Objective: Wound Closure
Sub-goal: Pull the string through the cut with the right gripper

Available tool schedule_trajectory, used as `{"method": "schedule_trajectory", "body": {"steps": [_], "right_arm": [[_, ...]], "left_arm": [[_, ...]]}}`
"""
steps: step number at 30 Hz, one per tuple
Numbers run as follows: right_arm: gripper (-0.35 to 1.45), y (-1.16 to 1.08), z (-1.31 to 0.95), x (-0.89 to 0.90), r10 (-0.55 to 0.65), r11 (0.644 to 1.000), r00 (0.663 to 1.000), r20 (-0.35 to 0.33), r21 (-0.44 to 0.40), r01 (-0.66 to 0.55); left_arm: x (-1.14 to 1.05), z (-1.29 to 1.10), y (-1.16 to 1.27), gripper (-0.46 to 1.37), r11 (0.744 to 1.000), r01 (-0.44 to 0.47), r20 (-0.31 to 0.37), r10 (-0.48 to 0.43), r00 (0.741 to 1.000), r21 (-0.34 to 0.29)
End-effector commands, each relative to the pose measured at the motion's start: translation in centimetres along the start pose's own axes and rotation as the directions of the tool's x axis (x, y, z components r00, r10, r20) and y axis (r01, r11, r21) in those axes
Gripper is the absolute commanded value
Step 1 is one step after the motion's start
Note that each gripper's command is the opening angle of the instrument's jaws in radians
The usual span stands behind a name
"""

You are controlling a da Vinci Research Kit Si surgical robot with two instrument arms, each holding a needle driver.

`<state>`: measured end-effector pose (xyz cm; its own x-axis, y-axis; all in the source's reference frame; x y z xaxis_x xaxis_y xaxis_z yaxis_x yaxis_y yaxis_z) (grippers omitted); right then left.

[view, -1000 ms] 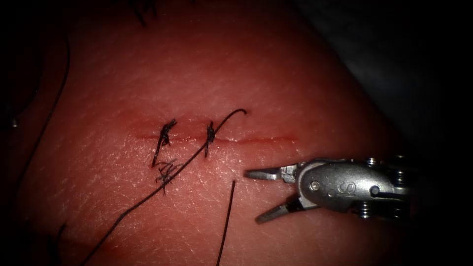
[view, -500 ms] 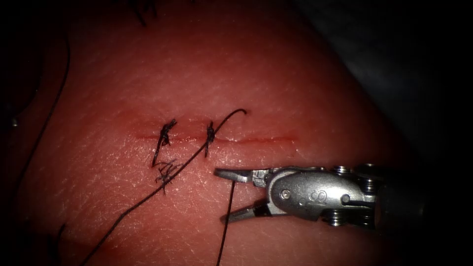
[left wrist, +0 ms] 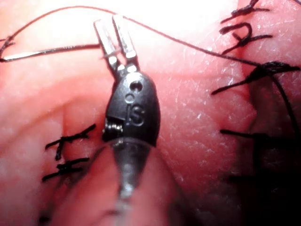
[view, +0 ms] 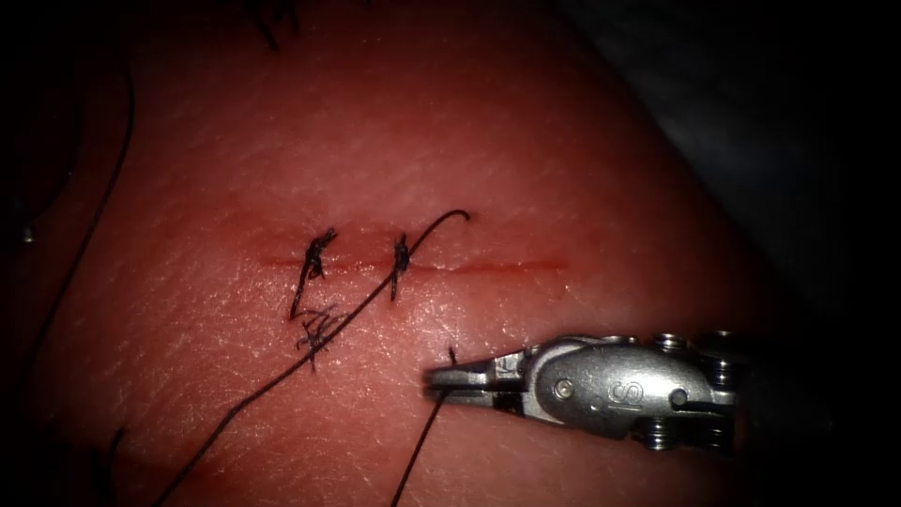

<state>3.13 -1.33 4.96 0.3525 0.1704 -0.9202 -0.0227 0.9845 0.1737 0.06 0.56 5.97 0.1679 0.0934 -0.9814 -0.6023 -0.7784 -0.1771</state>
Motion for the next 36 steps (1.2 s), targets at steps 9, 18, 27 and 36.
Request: {"method": "schedule_trajectory", "body": {"steps": [9,18,27,36], "right_arm": [[-0.35,-0.34,0.02,0.13,0.206,0.975,0.977,0.06,0.073,-0.21],[-0.35,-1.03,0.01,0.23,0.345,0.915,0.925,0.159,0.161,-0.369],[-0.35,-1.87,0.0,0.63,0.295,0.907,0.938,0.184,0.255,-0.336],[-0.35,-2.65,0.23,1.22,0.247,0.892,0.953,0.178,0.343,-0.295]], "left_arm": [[-0.01,0.01,0.03,-0.35,1.0,0.009,0.001,-0.009,1.0,-0.008],[-0.01,0.01,0.03,-0.35,1.0,0.009,0.0,-0.009,1.0,-0.009],[-0.03,0.02,0.03,-0.35,1.0,0.009,-0.002,-0.009,1.0,-0.01],[-0.05,0.02,0.02,-0.35,1.0,0.015,0.0,-0.015,1.0,-0.013]]}}
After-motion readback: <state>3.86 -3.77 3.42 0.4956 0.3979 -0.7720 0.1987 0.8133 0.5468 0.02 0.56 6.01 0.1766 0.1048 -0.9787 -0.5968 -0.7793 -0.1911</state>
